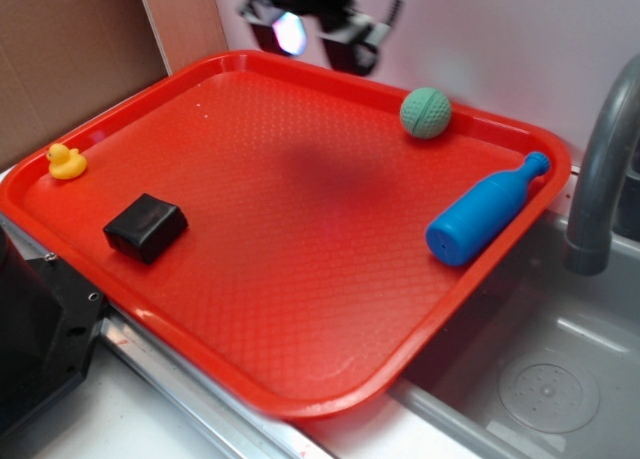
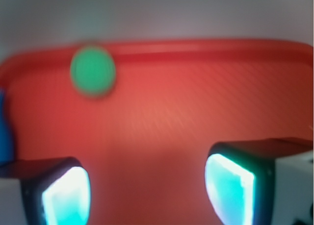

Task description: Grab the green ball.

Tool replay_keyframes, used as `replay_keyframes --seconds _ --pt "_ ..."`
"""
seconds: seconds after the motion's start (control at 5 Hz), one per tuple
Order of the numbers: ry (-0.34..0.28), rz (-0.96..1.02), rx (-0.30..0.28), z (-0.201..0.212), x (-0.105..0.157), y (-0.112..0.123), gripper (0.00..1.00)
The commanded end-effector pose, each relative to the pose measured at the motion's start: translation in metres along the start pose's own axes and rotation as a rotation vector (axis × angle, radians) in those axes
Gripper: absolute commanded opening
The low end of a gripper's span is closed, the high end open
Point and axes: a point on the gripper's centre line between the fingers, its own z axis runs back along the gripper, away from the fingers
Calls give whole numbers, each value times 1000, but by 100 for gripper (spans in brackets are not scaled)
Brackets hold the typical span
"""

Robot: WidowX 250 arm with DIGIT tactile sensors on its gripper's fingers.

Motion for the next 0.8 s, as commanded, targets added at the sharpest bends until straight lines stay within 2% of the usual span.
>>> replay_keyframes --seconds 0.0,0.2,0.6 --pt "-67 -1 1 -30 43 -17 100" --pt "-59 -43 -56 -47 39 -25 100" --pt "-86 -121 -49 -57 44 -39 100"
